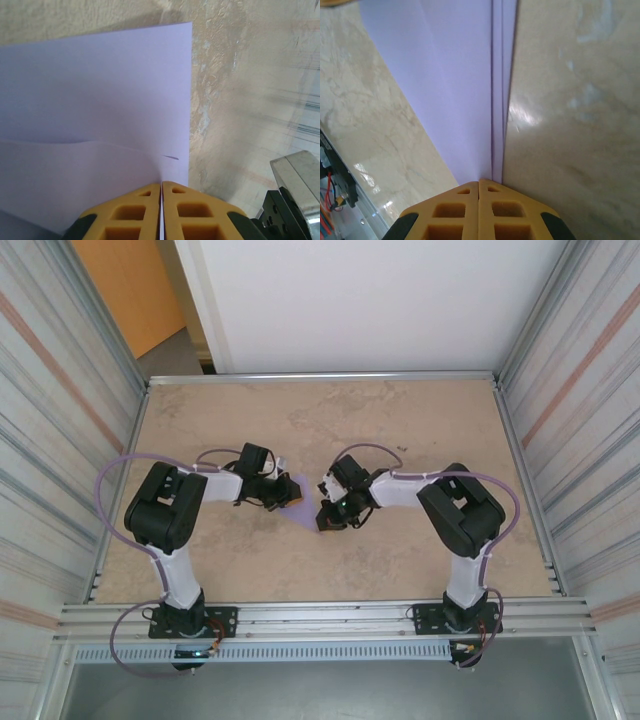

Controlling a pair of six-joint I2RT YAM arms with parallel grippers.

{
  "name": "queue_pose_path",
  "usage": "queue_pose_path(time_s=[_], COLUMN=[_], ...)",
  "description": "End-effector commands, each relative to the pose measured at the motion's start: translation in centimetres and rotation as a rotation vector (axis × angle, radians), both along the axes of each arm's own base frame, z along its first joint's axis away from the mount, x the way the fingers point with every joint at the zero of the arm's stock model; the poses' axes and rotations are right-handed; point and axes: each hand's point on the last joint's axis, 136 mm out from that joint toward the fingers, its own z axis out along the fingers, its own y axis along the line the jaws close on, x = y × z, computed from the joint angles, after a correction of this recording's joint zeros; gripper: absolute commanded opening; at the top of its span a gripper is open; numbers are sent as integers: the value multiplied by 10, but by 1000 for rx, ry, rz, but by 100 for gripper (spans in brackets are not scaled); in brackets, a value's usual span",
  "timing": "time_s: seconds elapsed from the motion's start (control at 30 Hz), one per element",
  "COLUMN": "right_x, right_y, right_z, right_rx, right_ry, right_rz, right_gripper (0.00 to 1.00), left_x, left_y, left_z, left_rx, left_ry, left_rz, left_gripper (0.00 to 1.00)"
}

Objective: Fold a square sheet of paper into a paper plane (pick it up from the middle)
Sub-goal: Fourth fold the wing at the center of the table.

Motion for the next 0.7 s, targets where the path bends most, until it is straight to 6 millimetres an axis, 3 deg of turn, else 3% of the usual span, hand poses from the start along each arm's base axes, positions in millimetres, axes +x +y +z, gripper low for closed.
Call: queue_pose_path(time_s=[0.0, 0.13, 0.37, 0.53, 0.67], right_x=[-36, -31, 8, 20, 21], right_y=[-38, -38, -17, 13, 25], right_z=[-20, -6, 39, 38, 23], right_rx=[-151, -112, 34, 63, 48], right_ry=[117, 71, -81, -80, -61], right_rz=[-7, -18, -69, -31, -11], right_gripper=[5, 6, 11, 9, 8], left_x=[-30, -26, -13, -8, -8], left_y=[30, 27, 14, 8, 6], left_z=[-53, -45, -20, -12, -9], left_rx=[172, 155, 97, 76, 69], left_ry=[152, 133, 77, 59, 51], left_rz=[30, 25, 15, 8, 1], left_gripper=[12, 12, 12, 12, 12])
